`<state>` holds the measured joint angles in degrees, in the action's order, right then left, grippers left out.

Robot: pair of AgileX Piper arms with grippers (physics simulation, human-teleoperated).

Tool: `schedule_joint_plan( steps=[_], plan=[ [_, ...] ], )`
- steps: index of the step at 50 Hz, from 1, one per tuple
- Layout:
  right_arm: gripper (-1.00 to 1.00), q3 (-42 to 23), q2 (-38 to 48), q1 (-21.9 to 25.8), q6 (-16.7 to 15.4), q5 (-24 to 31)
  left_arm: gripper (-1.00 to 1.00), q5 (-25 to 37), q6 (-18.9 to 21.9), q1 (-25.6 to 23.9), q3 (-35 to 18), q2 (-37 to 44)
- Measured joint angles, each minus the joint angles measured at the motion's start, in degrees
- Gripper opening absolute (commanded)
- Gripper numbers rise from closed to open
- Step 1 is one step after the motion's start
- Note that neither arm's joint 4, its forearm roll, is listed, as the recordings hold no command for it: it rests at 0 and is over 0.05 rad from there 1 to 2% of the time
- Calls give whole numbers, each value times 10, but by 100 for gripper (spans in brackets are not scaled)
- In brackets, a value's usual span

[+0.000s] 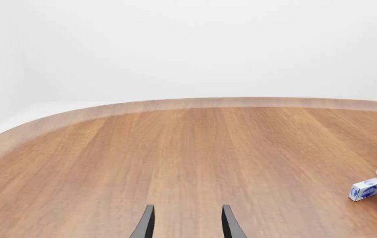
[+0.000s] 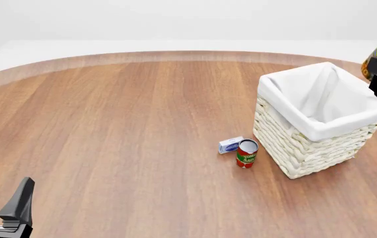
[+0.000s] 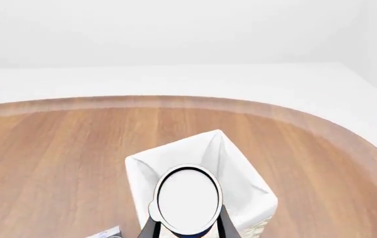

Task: Pick up the alphabet soup and the cream cheese box, and put them in the basket.

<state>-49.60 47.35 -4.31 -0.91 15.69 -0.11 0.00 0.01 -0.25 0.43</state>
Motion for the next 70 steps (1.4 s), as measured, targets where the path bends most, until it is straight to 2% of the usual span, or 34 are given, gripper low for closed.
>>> schedule_joint_plan(
  steps=[32,70],
  plan=[
    [-100,-53,155,-7,54,-17,100,0,0,0,0,0],
    [-100,-80,257,-10,61,-56,100,0,0,0,0,0]
  ],
)
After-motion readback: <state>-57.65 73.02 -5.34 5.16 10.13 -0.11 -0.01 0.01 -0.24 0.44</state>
